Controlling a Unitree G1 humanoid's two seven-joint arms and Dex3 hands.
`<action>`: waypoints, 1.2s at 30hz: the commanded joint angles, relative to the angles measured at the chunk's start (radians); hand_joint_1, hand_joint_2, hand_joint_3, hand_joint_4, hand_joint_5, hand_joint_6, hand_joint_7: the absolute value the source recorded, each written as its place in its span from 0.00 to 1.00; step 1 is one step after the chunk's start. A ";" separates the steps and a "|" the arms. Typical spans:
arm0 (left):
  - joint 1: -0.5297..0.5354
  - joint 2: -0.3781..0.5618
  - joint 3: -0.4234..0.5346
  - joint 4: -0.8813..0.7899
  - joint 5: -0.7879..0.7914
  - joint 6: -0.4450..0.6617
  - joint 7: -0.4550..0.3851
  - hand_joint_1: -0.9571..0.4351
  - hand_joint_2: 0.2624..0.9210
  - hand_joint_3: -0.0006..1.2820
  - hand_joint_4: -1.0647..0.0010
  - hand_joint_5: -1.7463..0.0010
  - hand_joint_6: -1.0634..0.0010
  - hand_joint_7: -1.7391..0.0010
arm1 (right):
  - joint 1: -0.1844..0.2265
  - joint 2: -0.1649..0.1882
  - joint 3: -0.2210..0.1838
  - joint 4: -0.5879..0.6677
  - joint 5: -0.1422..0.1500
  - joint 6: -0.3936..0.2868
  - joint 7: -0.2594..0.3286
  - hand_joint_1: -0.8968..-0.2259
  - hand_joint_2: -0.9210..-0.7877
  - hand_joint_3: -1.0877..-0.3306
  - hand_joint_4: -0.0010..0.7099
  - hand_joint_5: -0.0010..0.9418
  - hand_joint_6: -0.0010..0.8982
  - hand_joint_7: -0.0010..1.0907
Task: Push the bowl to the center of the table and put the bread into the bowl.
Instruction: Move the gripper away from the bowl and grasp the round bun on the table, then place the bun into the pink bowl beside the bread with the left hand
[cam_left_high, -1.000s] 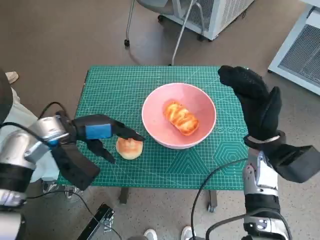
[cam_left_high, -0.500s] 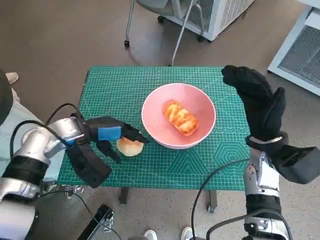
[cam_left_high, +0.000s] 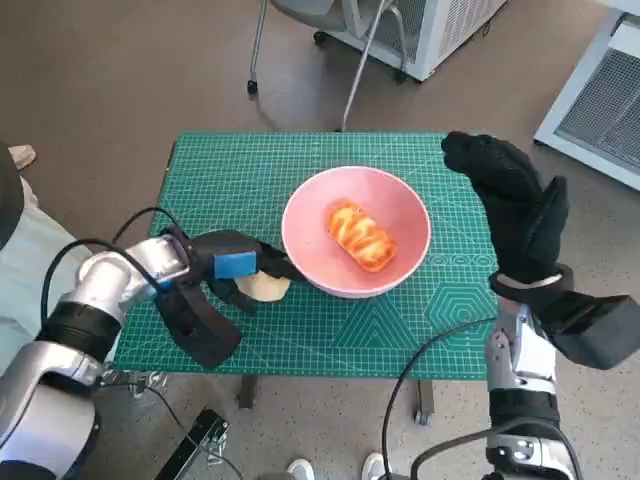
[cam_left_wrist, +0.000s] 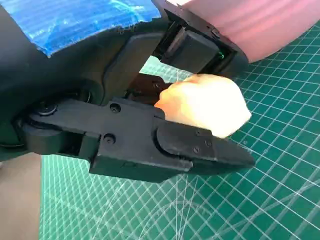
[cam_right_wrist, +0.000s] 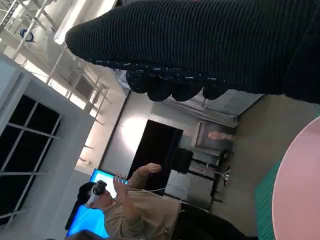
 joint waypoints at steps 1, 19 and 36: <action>-0.014 0.016 -0.043 0.046 0.052 0.008 0.070 0.66 1.00 0.15 0.51 0.45 0.44 0.28 | 0.025 0.003 0.000 0.002 0.000 0.007 -0.003 0.34 0.00 0.49 0.53 0.06 0.03 0.71; -0.097 0.148 0.106 -0.003 -0.143 -0.065 -0.040 0.69 1.00 0.06 0.43 0.33 0.35 0.32 | 0.027 0.012 0.006 0.004 -0.005 0.005 -0.006 0.36 0.00 0.50 0.53 0.06 0.03 0.70; -0.173 0.141 0.310 -0.230 -0.343 -0.025 -0.171 0.69 1.00 0.05 0.40 0.35 0.35 0.32 | 0.011 0.005 0.019 0.022 -0.020 0.003 -0.004 0.36 0.00 0.47 0.52 0.06 0.01 0.71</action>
